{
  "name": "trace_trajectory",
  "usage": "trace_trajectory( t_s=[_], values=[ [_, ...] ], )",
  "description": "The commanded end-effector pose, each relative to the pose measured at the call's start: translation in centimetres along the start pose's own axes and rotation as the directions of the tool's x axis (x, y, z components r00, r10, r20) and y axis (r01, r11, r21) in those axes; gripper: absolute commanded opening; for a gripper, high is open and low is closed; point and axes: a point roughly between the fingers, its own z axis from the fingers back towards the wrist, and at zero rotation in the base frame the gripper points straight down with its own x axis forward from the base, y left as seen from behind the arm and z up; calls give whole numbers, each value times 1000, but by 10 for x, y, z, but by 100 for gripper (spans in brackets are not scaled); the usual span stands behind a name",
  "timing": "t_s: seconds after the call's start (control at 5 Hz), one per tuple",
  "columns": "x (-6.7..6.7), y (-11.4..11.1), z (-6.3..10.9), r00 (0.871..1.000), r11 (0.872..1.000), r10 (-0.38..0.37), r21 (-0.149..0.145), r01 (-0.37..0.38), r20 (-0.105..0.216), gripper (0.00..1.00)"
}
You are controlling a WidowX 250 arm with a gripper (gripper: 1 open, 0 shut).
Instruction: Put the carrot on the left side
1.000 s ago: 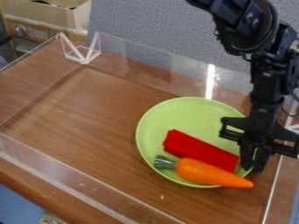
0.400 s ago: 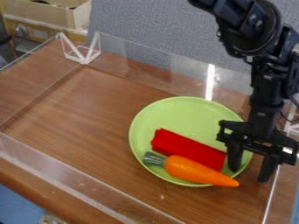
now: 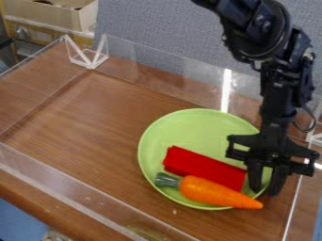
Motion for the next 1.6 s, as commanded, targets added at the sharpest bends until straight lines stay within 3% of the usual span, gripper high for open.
trace_trajectory(
  t_s=[0.0,0.2,0.4,0.6,0.8,1.0,1.2,1.4],
  values=[
    [4,11,21,998,999,37,-33,-35,54,0],
    [5,24,24,996,997,68,-41,-65,58,0],
    [7,15,26,996,997,67,-50,-64,60,100],
    [8,2,31,996,997,59,-62,-56,63,100],
    [10,0,31,995,996,72,-59,-69,62,0],
    [10,-7,32,995,996,76,-55,-73,60,0],
    [9,-19,34,996,996,69,-60,-66,60,100],
    [16,-22,24,996,996,70,-55,-67,55,100]
  ],
)
